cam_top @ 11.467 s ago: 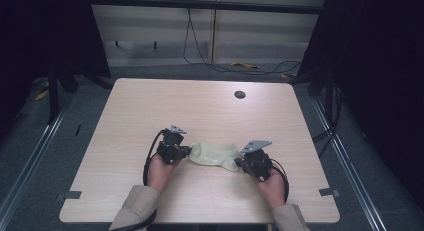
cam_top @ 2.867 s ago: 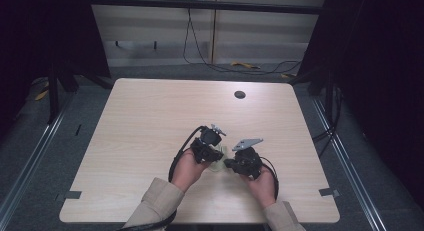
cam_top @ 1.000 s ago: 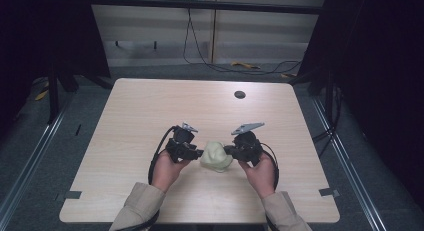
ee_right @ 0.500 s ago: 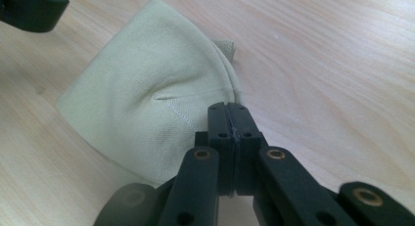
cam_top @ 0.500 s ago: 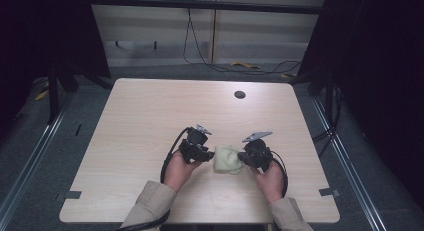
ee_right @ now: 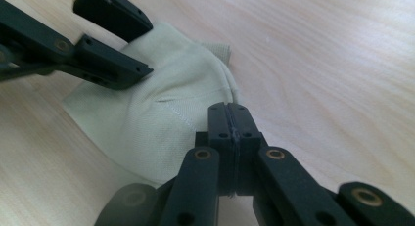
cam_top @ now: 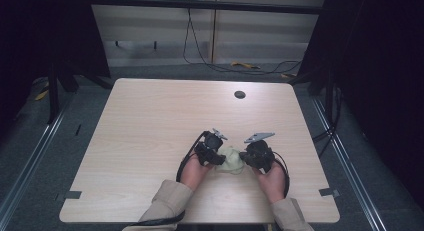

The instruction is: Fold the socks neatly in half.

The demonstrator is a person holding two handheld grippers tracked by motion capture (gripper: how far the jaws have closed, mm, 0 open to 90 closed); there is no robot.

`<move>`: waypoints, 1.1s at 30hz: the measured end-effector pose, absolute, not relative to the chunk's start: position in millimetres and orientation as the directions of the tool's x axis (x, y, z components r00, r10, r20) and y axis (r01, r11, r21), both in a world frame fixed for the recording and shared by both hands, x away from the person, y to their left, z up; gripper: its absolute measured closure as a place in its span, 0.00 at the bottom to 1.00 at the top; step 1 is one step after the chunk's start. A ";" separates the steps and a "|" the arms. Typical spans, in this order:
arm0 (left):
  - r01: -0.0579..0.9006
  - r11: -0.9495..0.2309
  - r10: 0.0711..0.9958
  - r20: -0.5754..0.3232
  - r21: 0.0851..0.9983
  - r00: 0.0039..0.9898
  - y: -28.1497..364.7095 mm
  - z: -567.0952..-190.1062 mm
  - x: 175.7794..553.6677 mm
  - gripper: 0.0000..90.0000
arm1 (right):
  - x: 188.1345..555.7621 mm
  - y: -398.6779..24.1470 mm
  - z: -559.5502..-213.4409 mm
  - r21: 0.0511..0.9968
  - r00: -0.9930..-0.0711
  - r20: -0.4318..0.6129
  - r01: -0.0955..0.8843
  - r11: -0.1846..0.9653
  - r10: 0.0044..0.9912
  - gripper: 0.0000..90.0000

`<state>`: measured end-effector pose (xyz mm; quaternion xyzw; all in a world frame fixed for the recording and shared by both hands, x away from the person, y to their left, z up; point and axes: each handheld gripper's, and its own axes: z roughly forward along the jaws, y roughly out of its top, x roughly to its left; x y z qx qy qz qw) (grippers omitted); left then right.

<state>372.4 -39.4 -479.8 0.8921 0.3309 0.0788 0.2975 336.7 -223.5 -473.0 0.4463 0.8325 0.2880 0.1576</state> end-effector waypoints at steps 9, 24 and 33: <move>0.514 -0.627 0.630 -0.008 0.585 0.777 -44.7 -478.5 368.6 0.61 | 334.9 -225.5 -473.3 0.589 -0.520 -0.086 0.662 0.464 0.850 0.99; 0.545 -0.538 0.664 -0.075 0.643 0.744 -0.4 -458.8 369.3 0.35 | 331.8 -241.9 -470.0 0.655 -0.462 -0.009 0.667 0.355 0.887 0.69; 0.570 -0.485 0.681 -0.124 0.663 0.722 35.0 -454.7 368.6 0.26 | 322.8 -253.2 -464.9 0.692 -0.481 0.035 0.644 0.326 0.876 0.41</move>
